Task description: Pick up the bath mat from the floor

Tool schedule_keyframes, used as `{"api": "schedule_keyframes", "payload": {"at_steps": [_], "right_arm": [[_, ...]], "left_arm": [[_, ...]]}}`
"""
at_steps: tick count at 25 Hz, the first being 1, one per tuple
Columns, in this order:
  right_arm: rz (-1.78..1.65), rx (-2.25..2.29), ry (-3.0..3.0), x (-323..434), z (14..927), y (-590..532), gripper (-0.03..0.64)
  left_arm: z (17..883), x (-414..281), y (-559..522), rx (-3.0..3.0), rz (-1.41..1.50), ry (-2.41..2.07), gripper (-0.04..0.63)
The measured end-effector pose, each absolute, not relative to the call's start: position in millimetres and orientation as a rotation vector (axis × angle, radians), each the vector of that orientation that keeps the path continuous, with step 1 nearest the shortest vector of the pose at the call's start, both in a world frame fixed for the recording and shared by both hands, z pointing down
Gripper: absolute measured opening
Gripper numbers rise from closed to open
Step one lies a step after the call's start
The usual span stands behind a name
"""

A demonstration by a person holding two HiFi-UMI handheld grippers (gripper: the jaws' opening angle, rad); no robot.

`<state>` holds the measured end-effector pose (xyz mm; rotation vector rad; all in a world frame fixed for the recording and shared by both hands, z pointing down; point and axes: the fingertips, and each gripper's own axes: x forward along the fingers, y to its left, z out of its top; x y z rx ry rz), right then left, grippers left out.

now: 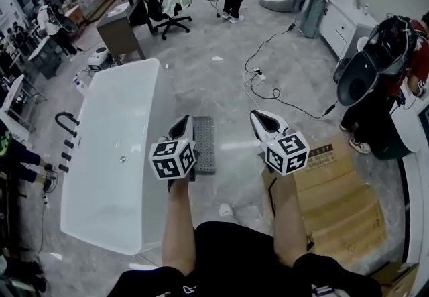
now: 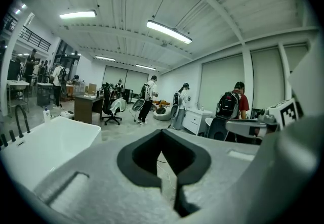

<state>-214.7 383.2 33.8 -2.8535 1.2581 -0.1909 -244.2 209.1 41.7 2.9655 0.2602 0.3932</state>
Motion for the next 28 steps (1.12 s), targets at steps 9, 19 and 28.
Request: {"api": "schedule_keyframes", "payload": {"at_steps": [9, 19, 28], "right_arm": [[-0.130, -2.841, 1.391, -158.9, 30.8, 334.5, 0.007], [-0.307, -2.883, 1.219, -103.2, 64.4, 382.4, 0.007], [-0.263, -2.863, 1.300, -27.2, 42.9, 393.0, 0.007]], "left_arm": [[48.3, -175.5, 171.8, 2.932, 0.385, 0.240, -0.002], [81.8, -120.4, 199.8, 2.874, 0.486, 0.297, -0.002], [63.4, -56.4, 205.7, 2.873, 0.453, 0.202, -0.002]]}}
